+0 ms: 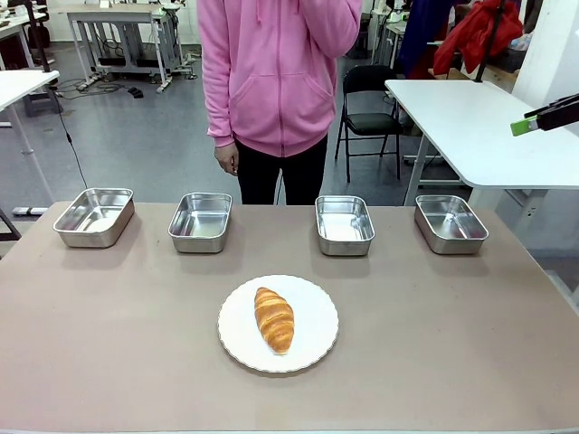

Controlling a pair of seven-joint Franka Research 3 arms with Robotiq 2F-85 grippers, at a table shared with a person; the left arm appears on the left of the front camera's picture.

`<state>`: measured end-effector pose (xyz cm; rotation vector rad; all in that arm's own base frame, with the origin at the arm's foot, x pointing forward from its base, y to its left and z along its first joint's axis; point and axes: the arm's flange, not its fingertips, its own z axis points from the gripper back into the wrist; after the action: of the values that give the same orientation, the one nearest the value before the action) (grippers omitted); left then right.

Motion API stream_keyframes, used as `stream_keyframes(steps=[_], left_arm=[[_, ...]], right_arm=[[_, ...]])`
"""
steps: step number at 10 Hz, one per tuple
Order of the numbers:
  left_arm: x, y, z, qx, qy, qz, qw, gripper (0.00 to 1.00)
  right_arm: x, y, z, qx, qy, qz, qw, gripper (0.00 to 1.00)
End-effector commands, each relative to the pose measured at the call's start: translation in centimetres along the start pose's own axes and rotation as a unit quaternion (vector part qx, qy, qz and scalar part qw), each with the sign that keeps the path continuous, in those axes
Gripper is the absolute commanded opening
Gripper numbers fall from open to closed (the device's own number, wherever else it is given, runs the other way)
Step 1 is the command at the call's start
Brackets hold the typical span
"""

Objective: Place the bread in the container.
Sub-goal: Place the Butter Roll into the Airtight Container indicated by the human.

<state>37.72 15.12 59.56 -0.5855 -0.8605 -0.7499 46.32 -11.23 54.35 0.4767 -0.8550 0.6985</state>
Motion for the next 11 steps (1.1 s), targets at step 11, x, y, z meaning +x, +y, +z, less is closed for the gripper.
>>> stream_keyframes(steps=[11], left_arm=[[0.14,-0.07,0.0,0.0,-0.002,-0.002,1.0,1.0]], right_arm=[[0.04,0.1,-0.09,0.001,-0.001,0.001,1.0,1.0]])
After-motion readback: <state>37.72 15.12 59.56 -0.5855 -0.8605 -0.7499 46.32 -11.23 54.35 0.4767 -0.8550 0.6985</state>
